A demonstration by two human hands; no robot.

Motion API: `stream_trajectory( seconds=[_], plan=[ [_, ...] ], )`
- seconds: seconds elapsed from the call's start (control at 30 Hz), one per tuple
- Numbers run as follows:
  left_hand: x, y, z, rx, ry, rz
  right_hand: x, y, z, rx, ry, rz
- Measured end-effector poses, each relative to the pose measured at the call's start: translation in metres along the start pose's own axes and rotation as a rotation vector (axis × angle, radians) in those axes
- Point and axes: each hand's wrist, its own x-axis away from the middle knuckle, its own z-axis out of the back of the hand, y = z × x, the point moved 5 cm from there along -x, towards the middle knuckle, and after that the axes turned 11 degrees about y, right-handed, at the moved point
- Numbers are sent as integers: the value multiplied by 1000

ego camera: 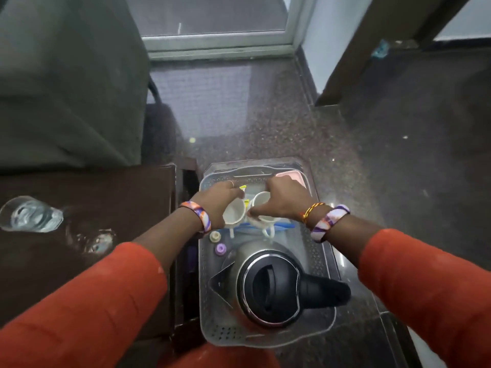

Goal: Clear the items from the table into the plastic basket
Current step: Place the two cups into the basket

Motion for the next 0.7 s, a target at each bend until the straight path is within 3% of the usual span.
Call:
stream_trajectory(
  seconds=[0.33, 0.7],
  plan=[
    [-6, -10, -33, 18, -84, 45, -13, -5, -40, 100, -58, 62],
    [1, -11, -33, -65, -71, 51, -19, -14, -33, 113, -168, 53]
  ],
)
